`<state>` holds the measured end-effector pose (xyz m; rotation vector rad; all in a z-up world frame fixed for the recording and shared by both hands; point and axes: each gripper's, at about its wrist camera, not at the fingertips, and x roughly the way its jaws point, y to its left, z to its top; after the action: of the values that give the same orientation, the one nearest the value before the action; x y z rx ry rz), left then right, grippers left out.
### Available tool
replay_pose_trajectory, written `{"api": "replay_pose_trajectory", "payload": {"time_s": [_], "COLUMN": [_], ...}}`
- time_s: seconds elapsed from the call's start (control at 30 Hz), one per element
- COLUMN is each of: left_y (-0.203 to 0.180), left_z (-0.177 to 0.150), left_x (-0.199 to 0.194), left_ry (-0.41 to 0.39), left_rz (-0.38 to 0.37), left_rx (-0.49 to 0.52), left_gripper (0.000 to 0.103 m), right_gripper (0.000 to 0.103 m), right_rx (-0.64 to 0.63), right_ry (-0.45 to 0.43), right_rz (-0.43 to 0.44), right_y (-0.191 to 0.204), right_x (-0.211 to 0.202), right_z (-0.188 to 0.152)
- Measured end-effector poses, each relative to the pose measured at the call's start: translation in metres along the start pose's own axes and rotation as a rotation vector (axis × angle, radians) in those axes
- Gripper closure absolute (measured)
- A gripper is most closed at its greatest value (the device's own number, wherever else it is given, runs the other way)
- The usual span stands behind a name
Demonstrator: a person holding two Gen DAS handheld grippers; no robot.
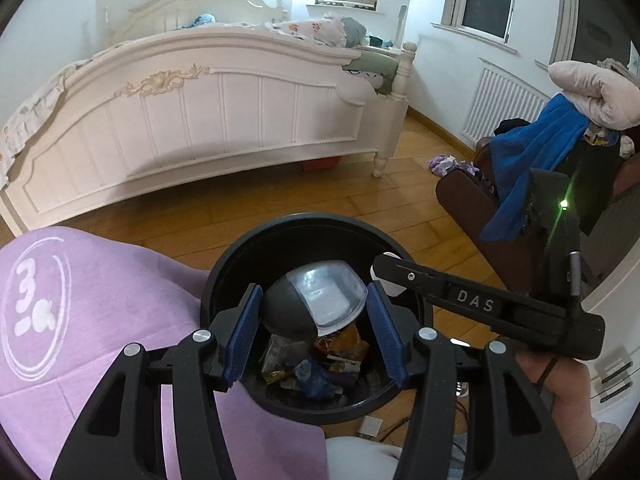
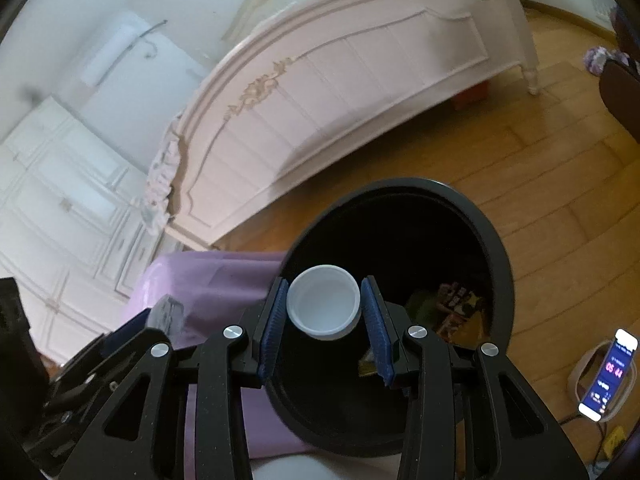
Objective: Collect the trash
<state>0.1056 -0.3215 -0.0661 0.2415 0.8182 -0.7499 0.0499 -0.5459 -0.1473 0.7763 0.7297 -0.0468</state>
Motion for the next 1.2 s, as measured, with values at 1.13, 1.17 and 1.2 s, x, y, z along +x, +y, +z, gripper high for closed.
{"api": "replay_pose_trajectory", "payload": {"time_s": [1.13, 1.17, 1.2], "left_y": [0.152, 0.157, 0.164], "left_z": [-0.132, -0.136, -0.142], "left_x": [-0.232, -0.237, -0.242], "left_ry": [-0.385, -0.39, -0.393], "left_rz": [0.549, 0.568, 0.597], "left_rx": [-0.308, -0.314, -0.327], "left_gripper": [0.005, 0.005, 0.005], "right_gripper": [0.017, 0.011, 0.005], "right_rx": [-0.595, -0.619, -0.641], "right_ry": [-0.074, -0.092, -0.11], "right_rz": [0.241, 0.24, 0.237], "right_y": [0.277, 0.284, 0.291], "right_x": [-0.035, -0.033, -0.032], "right_z": [-0.122, -0.128, -0.133]}}
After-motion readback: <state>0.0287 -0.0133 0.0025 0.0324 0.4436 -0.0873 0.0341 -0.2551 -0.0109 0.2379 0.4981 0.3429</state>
